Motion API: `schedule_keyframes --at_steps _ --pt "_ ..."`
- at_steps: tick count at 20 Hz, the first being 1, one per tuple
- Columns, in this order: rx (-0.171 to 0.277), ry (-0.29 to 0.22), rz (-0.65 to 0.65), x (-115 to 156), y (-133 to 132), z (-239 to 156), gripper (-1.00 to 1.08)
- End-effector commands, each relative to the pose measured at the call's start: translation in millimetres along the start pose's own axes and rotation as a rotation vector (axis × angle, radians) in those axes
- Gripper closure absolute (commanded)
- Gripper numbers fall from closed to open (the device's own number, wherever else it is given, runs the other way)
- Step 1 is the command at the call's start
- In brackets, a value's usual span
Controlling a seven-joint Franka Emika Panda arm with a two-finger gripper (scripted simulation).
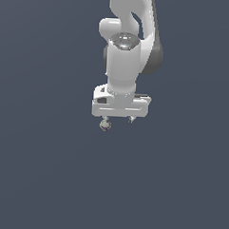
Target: Pick up the object and move it to a goal position.
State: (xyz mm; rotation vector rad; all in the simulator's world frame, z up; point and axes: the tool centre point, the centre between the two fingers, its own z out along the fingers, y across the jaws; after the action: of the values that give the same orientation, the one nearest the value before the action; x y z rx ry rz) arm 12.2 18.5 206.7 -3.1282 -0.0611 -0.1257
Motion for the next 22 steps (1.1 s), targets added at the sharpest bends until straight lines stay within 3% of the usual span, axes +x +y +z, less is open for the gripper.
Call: schedule_keyframes --at_steps 1,12,22 --pt "0.001 0.003 -0.005 0.7 -0.1 -2.8 -0.92" --pt "0.002 -0.006 0.074 -6.7 4.9 9.6 -0.92" --pt "-0.001 -0.030 0.322 -31.6 21.4 44.5 -0.92"
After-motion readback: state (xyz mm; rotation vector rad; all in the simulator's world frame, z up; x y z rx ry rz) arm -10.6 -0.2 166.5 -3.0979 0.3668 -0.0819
